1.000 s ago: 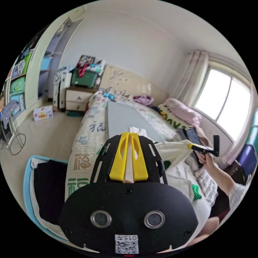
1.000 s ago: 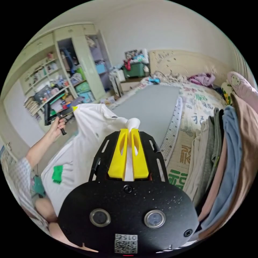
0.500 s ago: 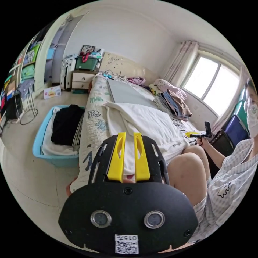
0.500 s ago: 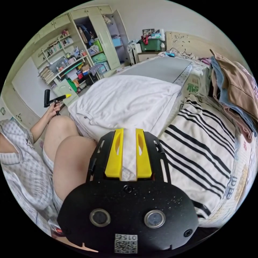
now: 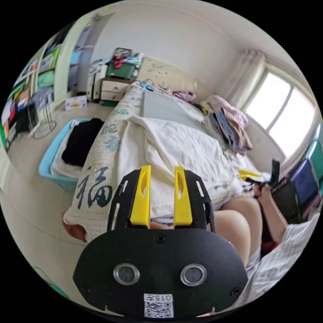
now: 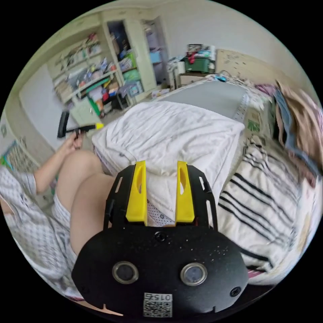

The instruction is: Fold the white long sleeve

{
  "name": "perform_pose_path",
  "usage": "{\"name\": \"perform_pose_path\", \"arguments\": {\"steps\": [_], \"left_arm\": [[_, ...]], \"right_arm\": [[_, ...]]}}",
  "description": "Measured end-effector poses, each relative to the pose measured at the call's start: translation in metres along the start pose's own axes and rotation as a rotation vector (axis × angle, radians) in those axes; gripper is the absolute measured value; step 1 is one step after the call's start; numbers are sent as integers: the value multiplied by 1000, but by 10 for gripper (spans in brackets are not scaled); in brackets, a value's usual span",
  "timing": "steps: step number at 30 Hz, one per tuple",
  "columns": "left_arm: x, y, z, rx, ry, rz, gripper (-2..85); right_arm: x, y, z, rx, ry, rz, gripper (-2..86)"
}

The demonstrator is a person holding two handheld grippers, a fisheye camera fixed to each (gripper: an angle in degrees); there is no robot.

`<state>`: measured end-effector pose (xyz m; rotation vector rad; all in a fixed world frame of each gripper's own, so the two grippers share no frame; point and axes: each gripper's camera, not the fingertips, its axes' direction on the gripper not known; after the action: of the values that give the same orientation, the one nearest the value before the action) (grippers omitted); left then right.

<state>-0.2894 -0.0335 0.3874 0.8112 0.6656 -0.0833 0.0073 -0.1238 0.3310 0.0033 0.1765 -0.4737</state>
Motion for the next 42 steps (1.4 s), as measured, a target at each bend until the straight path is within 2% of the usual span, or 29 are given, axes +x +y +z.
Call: {"name": "perform_pose_path", "arguments": {"steps": [3, 6, 10, 11, 15, 18, 23, 28, 31, 34, 36, 38, 40, 42], "left_arm": [[-28, -6, -2, 34, 68, -154, 113], [-38, -16, 7, 11, 105, -195, 106], [-37, -22, 21, -68, 95, -169, 56], [-37, -23, 22, -80, 85, -169, 23], [-41, -18, -4, 14, 167, -163, -2], [-45, -14, -36, 80, 224, -162, -5], [-42, -6, -60, 90, 253, -132, -6], [-57, 6, -36, -15, 157, -168, -3], [-65, 12, -33, -17, 167, -195, 3], [-73, 5, -44, -7, 138, -212, 19], [-79, -7, -62, 66, 85, -218, 45], [-85, -27, -67, 99, 97, -218, 53], [-90, -54, -64, 102, 138, -213, 56], [-94, -94, -50, 86, 141, -206, 58]], "right_arm": [[57, 17, -15, 109, -50, 266, 132], [91, 24, -13, 121, -143, 382, 134], [105, 18, -1, 81, -196, 397, 108], [108, 15, 2, 57, -203, 403, 67], [108, 16, -15, 86, -219, 399, 18], [103, 31, -42, 159, -243, 395, 11], [97, 55, -55, 207, -270, 417, 9], [93, 63, -4, 26, -166, 438, 16], [81, 71, -5, 61, -157, 438, 34], [57, 67, -24, 132, -37, 434, 54], [5, 42, -44, 243, 47, 299, 53], [-48, 11, -42, 276, 51, 143, 51], [-108, -27, -18, 251, -21, -34, 57], [-193, -76, 45, 108, -146, -259, 80]]}}
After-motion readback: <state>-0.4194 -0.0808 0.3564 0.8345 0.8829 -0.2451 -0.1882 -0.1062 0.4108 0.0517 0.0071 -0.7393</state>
